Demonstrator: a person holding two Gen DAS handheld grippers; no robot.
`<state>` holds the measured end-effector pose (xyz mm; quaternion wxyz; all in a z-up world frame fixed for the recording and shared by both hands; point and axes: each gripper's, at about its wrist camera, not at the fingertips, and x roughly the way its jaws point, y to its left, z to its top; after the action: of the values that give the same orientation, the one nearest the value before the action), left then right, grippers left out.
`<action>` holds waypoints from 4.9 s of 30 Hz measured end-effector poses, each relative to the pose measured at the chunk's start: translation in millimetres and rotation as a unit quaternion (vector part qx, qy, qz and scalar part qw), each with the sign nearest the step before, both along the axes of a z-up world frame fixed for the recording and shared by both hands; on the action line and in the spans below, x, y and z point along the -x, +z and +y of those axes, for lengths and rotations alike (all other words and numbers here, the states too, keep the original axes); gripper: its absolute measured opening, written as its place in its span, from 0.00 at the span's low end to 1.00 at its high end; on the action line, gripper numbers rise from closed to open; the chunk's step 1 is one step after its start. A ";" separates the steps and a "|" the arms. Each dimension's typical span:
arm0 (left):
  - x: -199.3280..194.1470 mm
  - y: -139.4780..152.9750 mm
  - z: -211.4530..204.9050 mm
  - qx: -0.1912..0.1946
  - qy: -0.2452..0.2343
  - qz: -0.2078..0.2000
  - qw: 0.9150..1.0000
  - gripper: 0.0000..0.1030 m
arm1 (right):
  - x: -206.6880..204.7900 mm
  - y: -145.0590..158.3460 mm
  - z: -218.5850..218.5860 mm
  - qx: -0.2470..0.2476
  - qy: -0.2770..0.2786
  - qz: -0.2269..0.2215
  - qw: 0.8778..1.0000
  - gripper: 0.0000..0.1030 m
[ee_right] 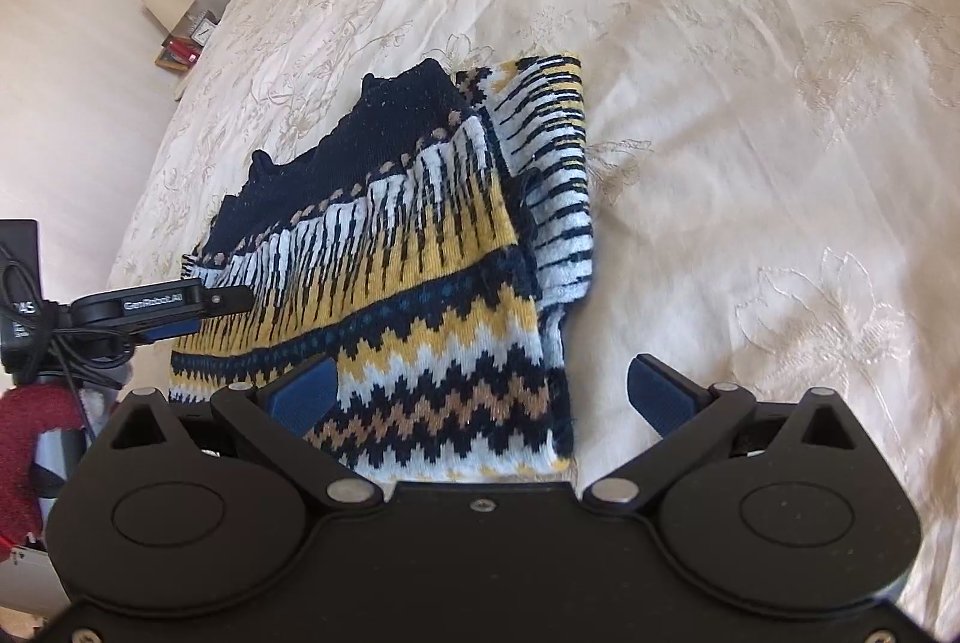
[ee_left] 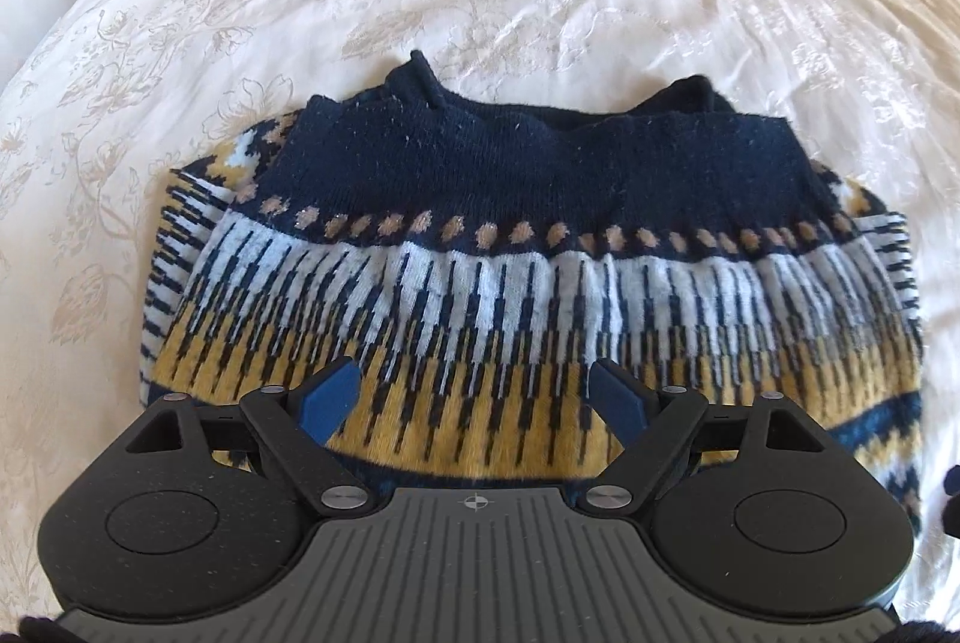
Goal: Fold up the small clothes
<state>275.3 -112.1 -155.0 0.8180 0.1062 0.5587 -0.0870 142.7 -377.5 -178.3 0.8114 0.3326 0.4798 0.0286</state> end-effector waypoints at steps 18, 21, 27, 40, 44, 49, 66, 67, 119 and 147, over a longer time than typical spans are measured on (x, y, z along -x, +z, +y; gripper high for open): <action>-21.9 -40.4 3.0 0.010 0.018 0.039 0.999 1.00 | -65.6 -55.1 -26.3 -0.124 -0.009 0.007 0.992 1.00; -25.9 -39.5 4.2 0.013 0.019 0.033 0.999 1.00 | -78.9 -59.2 -25.6 -0.137 0.001 0.003 0.991 1.00; -20.1 -40.1 4.8 0.016 0.021 0.019 0.999 1.00 | -96.2 -65.2 -27.2 -0.169 0.002 -0.014 0.986 1.00; -23.6 -30.9 3.2 0.016 -0.001 0.011 1.000 1.00 | -89.5 -67.0 -27.3 -0.172 -0.003 -0.047 0.984 1.00; -38.2 -23.1 -4.1 -0.004 -0.019 -0.017 1.000 1.00 | -90.4 -66.3 -29.2 -0.175 0.002 -0.043 0.984 1.00; -63.8 -37.9 -7.5 -0.011 -0.003 -0.001 1.000 1.00 | -93.2 -63.7 -28.5 -0.173 0.008 -0.034 0.984 1.00; -18.9 16.9 46.0 0.029 0.000 -0.020 0.999 0.97 | -98.6 -15.5 5.0 -0.041 0.030 0.025 0.998 0.36; -14.2 19.2 54.1 0.033 0.003 -0.017 0.999 0.97 | -99.4 -8.0 9.1 -0.039 0.029 0.024 0.999 0.35; -34.5 55.8 242.5 0.149 0.011 0.026 0.988 0.97 | -102.4 83.1 297.2 0.206 0.200 -0.086 0.954 0.66; -111.7 1.5 161.5 0.214 -0.010 0.099 0.972 0.14 | -61.5 28.5 371.8 0.352 0.329 -0.136 0.866 0.21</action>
<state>387.0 49.4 -153.5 0.7613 -0.0749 0.6043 -0.2228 204.2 -5.8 -149.8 0.8753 -0.1594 0.4245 0.1678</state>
